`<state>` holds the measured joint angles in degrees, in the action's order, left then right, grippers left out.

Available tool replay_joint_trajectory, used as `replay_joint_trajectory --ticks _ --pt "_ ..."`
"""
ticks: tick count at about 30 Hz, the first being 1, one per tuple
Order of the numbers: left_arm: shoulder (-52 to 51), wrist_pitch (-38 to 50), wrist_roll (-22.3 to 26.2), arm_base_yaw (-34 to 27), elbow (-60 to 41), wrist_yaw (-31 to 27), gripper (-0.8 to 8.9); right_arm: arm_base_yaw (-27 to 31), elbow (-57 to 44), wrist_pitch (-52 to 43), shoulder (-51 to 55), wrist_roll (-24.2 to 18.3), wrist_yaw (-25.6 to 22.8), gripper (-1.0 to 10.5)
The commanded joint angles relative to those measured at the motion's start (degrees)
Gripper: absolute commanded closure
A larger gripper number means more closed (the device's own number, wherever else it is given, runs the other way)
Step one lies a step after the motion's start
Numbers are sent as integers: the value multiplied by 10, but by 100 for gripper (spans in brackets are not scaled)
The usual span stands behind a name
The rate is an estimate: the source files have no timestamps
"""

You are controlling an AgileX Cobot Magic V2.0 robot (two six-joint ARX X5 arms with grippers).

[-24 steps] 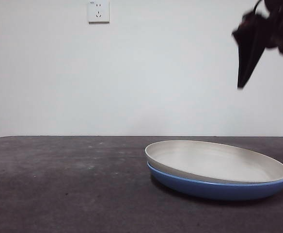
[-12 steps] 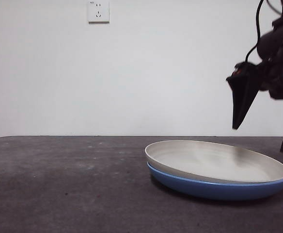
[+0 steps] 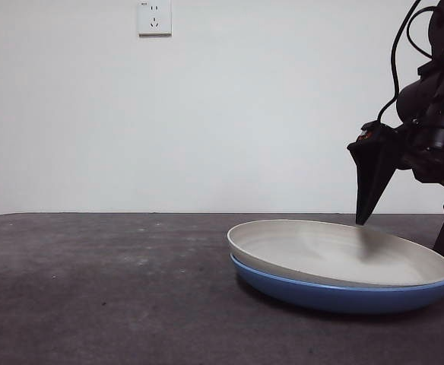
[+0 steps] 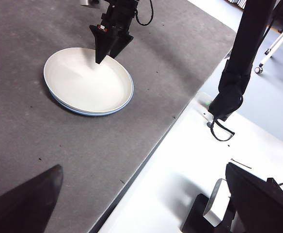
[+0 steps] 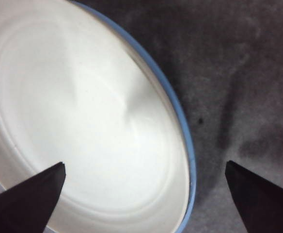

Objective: Pick up the white plate, put it on the blue plate, put it on desk

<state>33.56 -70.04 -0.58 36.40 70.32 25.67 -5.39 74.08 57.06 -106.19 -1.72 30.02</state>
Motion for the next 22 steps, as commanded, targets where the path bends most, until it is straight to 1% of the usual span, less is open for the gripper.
replay_joint_trajectory --ticks 1,5,10,14,18,20,22 --pt "1 6 -1 4 6 3 156 0 8 -6 -16 -10 4 390" --pt "1 6 -1 3 6 3 156 0 7 -9 -21 -12 15 447" --pt "1 6 0 3 6 3 156 0 7 -11 -21 -13 14 615" --pt "1 6 -1 3 6 3 156 0 5 -13 -21 -13 9 706" --pt "1 6 -1 4 6 3 156 0 5 -9 -22 -11 -33 727" --pt "1 6 -1 3 6 3 156 0 5 -5 -25 -11 -35 729" --pt "1 6 -1 4 6 3 156 0 5 -2 -29 -11 -29 776"
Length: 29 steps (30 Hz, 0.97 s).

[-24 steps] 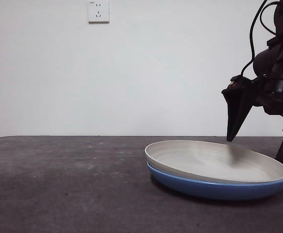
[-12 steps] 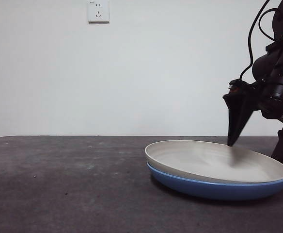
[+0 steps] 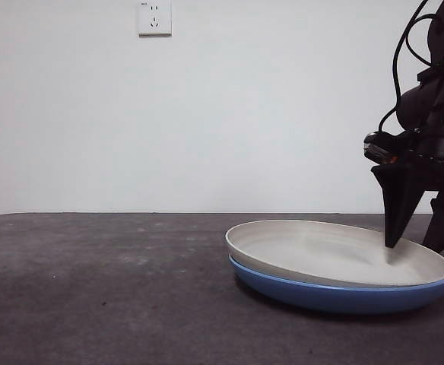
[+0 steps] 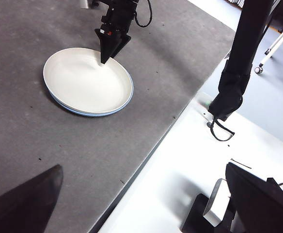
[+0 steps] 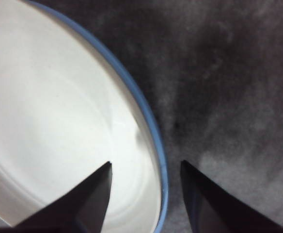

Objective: Pick up the white plate, put it on the blue plate, put it on desk

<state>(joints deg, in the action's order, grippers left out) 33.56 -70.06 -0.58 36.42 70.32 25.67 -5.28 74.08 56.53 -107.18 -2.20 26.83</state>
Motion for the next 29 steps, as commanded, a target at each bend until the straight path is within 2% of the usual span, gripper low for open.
replay_joint_trajectory --ticks 1,6,11,19,22,29 --pt "1 6 -1 3 6 3 156 -1 5 4 -21 -6 2 812" --pt "1 6 -1 3 6 3 156 -1 5 11 -31 -6 -2 935" --pt "1 6 -1 3 6 3 156 1 5 13 -33 -5 -29 938" --pt "1 7 2 3 6 3 156 0 11 39 1 0 -13 938" --pt "1 8 4 3 6 3 156 -7 23 52 21 16 19 938" --pt "1 12 6 3 6 3 156 -61 48 60 32 76 16 938"
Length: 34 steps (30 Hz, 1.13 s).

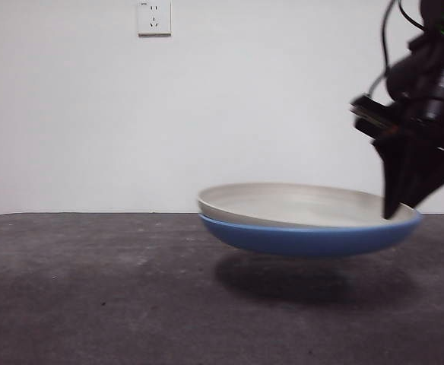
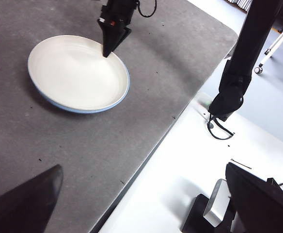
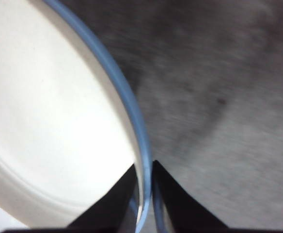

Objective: Pick up the white plate, put it on the blue plate, put it on desk

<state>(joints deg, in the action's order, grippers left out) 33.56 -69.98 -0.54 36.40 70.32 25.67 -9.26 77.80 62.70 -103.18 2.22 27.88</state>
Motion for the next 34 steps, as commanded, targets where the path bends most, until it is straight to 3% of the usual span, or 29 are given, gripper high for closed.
replay_joint_trajectory --ticks 1,6,11,34 --pt "1 12 5 4 6 3 156 -33 11 -13 -8 41 6 938" --pt "1 24 6 4 6 3 156 -89 11 -71 -13 97 6 938" --pt "1 28 16 4 6 3 156 -119 21 -97 -38 128 5 938" --pt "1 39 16 4 6 3 156 -119 37 -115 -116 132 5 930"
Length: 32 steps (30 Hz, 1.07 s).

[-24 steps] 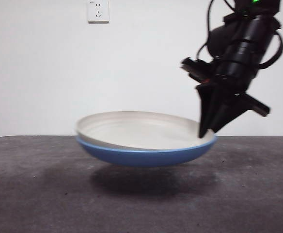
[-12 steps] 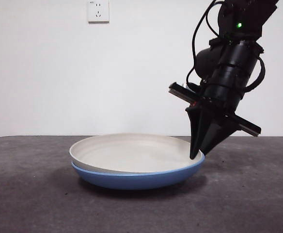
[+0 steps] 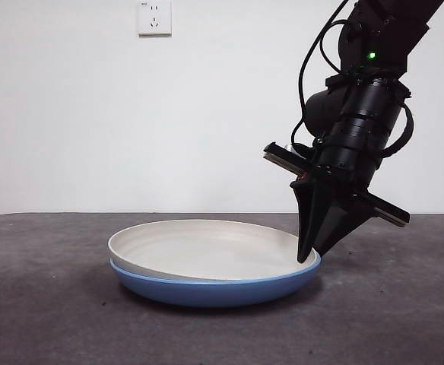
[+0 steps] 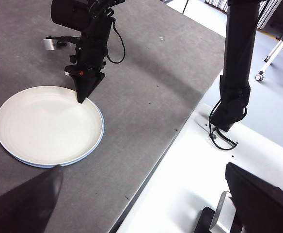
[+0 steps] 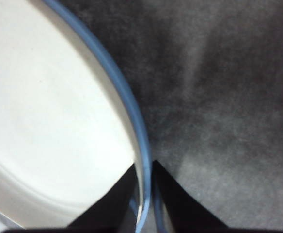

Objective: Pick up the white plate, put it on the blue plate, put it on desk

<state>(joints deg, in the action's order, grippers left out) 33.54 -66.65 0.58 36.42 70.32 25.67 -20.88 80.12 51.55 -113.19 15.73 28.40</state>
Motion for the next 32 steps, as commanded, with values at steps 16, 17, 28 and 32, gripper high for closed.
replay_joint_trajectory --ticks 16,17,28,32 --pt "1 2 3 3 6 3 156 20 54 99 106 -60 -97 447" --pt "1 2 3 3 6 3 156 20 56 108 125 -68 -110 446" --pt "1 3 -1 3 6 3 156 9 56 214 410 -89 -156 327" --pt "1 8 -25 3 6 3 156 -9 56 255 511 -88 -155 327"
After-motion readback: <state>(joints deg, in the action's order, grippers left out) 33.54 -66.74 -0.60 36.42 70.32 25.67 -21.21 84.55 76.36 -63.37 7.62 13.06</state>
